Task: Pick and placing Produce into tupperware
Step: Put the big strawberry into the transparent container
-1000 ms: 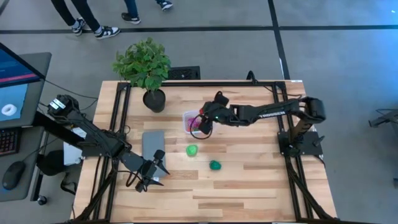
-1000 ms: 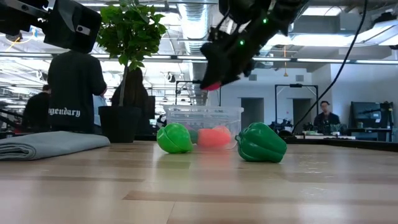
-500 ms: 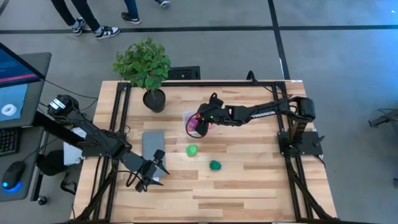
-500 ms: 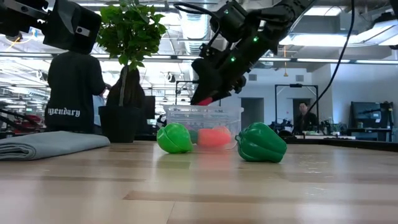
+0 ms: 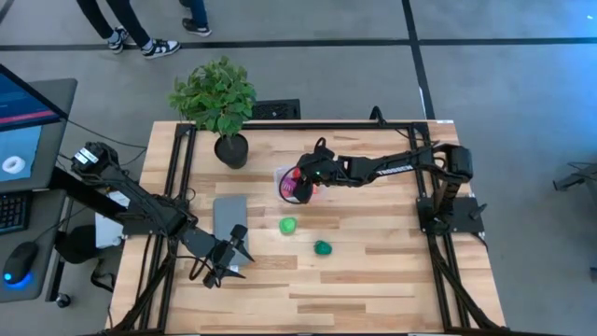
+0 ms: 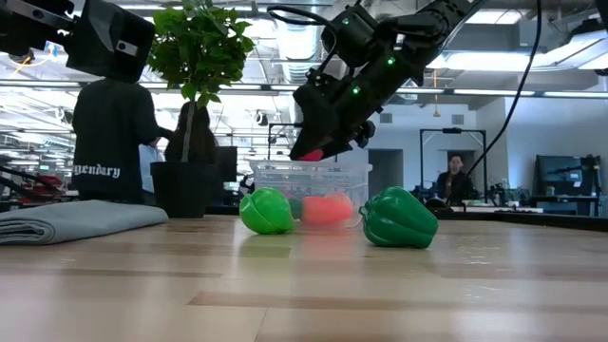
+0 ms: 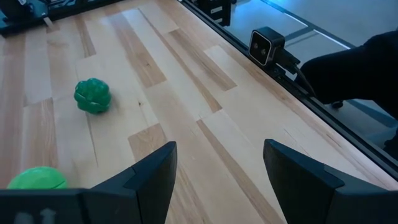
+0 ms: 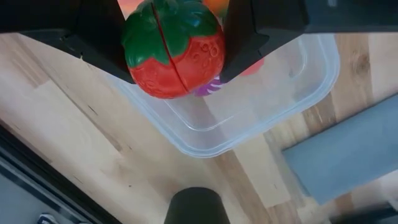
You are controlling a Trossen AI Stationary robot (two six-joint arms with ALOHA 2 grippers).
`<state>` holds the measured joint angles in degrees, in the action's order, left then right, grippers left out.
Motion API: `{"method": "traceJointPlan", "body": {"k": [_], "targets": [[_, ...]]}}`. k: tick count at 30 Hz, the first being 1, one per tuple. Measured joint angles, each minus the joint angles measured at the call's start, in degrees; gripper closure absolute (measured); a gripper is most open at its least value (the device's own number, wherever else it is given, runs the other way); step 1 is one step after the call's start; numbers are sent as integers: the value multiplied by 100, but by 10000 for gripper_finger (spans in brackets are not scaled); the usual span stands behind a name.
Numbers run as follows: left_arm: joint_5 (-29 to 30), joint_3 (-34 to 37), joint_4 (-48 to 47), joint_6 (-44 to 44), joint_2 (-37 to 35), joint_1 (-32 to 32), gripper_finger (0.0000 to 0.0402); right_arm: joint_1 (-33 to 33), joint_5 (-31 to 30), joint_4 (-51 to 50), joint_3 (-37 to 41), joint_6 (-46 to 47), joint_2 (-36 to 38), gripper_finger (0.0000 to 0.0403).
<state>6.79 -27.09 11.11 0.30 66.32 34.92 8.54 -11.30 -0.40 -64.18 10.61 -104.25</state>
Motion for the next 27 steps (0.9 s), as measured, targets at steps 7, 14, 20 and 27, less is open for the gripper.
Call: {"method": "traceJointPlan", "body": {"k": [7,14,20,27], "targets": [[11,0,0,-59,0,0,171,-26,-4,1,0,21,0,158],[129,0,0,-103,0,-2,171,-26,58,-1,0,98,0,158],[153,0,0,-109,0,-2,171,-26,75,-62,-2,101,4,157],[162,0,2,-107,0,-2,171,-26,75,-190,-4,115,7,142]]}}
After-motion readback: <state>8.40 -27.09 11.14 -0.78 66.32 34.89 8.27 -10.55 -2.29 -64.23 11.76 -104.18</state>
